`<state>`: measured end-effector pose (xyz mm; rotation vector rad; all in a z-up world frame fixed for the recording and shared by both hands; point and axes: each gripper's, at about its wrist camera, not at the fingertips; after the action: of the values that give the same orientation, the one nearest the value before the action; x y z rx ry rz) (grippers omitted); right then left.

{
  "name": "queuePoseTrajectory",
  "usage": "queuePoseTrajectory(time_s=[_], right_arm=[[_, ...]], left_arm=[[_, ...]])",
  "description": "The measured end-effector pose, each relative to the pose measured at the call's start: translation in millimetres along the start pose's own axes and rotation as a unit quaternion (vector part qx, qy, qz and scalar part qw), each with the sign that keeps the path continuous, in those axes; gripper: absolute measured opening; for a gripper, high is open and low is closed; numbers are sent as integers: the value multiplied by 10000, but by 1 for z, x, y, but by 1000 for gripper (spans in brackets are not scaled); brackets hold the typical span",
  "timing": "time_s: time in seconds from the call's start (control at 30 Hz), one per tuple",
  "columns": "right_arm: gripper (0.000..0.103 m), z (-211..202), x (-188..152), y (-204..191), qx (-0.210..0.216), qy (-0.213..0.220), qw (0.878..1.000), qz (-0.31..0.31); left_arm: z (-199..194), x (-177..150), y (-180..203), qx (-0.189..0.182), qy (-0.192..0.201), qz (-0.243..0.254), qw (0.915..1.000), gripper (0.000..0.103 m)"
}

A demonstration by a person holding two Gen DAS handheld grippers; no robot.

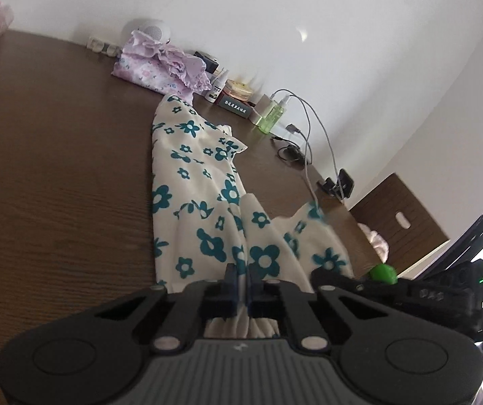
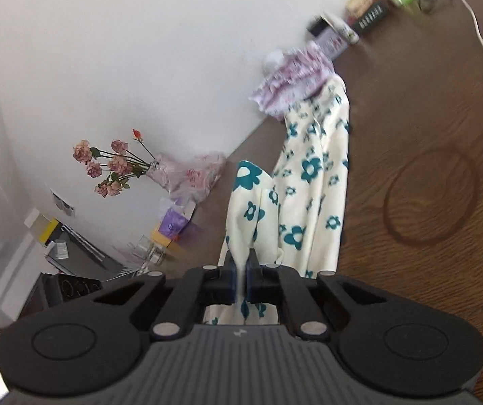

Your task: Fold clothes

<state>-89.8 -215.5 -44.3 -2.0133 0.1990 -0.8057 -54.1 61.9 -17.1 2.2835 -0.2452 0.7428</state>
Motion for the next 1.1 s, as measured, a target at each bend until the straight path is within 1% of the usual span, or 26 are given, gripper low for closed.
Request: queuePoseTrajectory(time_s=[0.03,0.07,0.1,0.13,0.2,0.23,0.27,0.3,0.37,0.4,0.43,0.47,0.5,0.53,0.57,0.6,0.63,0.67,0.73,0.8,0.87,0.9,1.0,1.07,1.1], right_arm=[[5,3,3,5,-15,-102,9998,146],[5,8,4,10,-161,-230,9993,252],[5,12,5,12,-348,-299,9985,305],[5,15,5,12,-463,-303,9981,265],[6,20,5,6,-640,-332,9974,41],[6,22,4,3,-731,-339,9967,-77],[6,24,2,0,-822,-346,9958,-195],[6,27,1,-2,-913,-353,9947,-314],[7,26,0,-8,-1100,-331,9916,-600],[10,23,-2,-12,-1176,-301,9898,-743],[16,21,-3,-16,-1251,-271,9878,-886],[23,17,-4,-19,-1339,-175,9859,-987],[38,10,-6,-23,-1381,-51,9841,-1119],[42,3,-8,-27,-1423,71,9819,-1250],[42,-2,-9,-30,-1470,164,9797,-1350],[34,-4,-9,-30,-1501,163,9795,-1333],[12,-7,-8,-31,-1532,162,9793,-1315],[6,-5,-7,-29,-1486,120,9809,-1251],[2,3,-6,-25,-1401,-12,9831,-1175],[2,9,-6,-23,-1160,-157,9872,-1079],[2,7,-7,-26,-887,-250,9900,-1070],[2,6,-7,-27,-839,-341,9901,-1076],[2,2,-13,-23,-836,-616,9901,-946],[2,5,-20,-20,-1100,-683,9861,-1043],[3,5,-23,-21,-1153,-663,9847,-1127]], left_arm=[[1,1,-2,-45,-10,-106,9999,3],[1,2,-4,-81,-16,-198,9998,3],[1,3,-3,-41,11,-198,9998,3],[1,3,-1,97,48,-155,9998,4],[4,2,2,481,79,-36,9988,12],[6,1,3,682,61,49,9976,22],[9,-1,4,831,32,97,9965,29],[11,-3,5,964,9,146,9952,31],[11,-7,7,1032,26,251,9943,30],[11,-8,9,1069,24,273,9939,30],[10,-10,10,1101,22,292,9935,28],[9,-11,10,1101,8,287,9935,24],[8,-13,11,1100,-4,282,9935,22],[7,-14,10,1092,2,277,9936,20],[6,-16,10,1079,5,270,9938,18],[5,-16,10,1038,-9,246,9943,17],[5,-17,10,996,-22,222,9948,16],[4,-18,10,949,-40,193,9953,13],[1,-18,9,785,-119,62,9968,9],[-5,-20,9,614,-196,-90,9979,4],[-13,-26,10,425,-279,-168,9986,3],[-18,-30,11,334,-318,-175,9988,3],[-26,-41,11,361,-348,-168,9986,4],[-29,-43,8,368,-330,-185,9986,10],[-33,-41,10,399,-292,-54,9988,12]])
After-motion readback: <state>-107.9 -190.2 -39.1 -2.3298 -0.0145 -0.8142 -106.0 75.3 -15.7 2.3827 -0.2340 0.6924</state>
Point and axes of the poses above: each gripper's, at about its wrist camera, not at the fingertips, and z roughly the way its jaws point, y to its right, x to its top, and after that the axes turned 7 degrees about -y, right-handed
